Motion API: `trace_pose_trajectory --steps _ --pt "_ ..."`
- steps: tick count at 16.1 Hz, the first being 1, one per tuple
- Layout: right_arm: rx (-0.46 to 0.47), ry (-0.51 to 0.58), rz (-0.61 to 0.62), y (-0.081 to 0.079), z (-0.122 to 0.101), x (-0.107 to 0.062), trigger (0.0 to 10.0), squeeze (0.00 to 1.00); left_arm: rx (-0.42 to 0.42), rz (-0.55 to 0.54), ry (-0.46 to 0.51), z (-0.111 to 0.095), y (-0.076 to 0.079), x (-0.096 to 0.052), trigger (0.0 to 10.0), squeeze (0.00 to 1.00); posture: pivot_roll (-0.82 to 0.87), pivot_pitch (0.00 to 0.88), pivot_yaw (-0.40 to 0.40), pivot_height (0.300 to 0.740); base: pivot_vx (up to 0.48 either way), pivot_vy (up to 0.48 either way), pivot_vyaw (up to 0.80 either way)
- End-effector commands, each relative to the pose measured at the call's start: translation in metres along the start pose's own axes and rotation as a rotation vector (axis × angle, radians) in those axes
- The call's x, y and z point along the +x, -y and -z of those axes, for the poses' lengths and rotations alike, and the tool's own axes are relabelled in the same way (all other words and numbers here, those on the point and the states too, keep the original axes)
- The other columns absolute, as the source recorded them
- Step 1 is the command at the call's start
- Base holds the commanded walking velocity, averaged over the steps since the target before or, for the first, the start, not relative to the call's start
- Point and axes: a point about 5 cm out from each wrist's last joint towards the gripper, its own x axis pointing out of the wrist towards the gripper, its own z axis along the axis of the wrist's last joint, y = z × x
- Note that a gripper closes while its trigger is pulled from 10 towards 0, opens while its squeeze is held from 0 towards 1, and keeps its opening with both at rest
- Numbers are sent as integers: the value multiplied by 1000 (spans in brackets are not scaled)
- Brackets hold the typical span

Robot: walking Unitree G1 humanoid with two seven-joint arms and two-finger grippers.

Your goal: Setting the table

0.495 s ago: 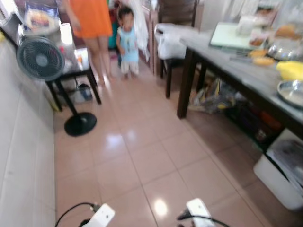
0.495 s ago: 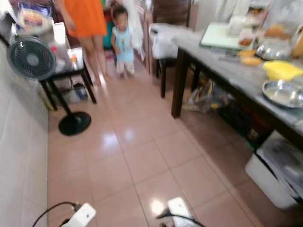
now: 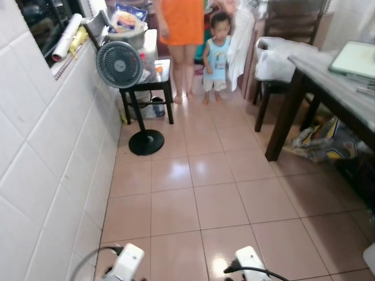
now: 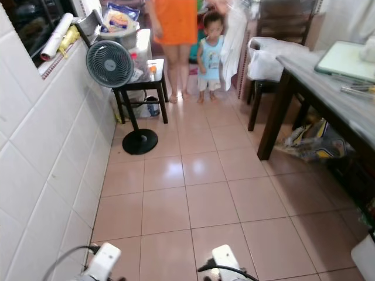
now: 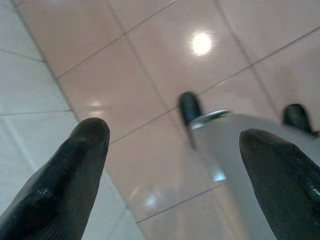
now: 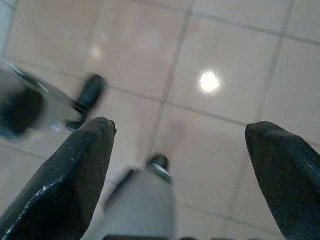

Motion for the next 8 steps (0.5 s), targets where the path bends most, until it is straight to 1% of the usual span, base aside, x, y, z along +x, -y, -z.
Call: trace_pose_trajectory --steps 1,2,5,7,8 --pt "-3 8 4 2 -5 0 10000 0 -7 -11 11 -4 -8 -1 10000 0 26 0 1 740 0 0 0" --pt "-10 11 8 4 -6 1 10000 0 -35 5 12 -3 -6 -1 10000 0 22 0 1 740 0 0 450" --pt "-40 18 9 5 -9 1 10000 0 7 28 4 -4 -4 0 10000 0 10 0 3 740 0 0 756" --pt "-29 17 14 6 -9 0 10000 0 -15 56 -10 -1 -2 0 10000 0 3 0 5 740 0 0 756" --pt "-28 16 15 7 -7 0 10000 0 -1 60 -13 -2 -2 0 10000 0 0 0 7 740 0 0 675"
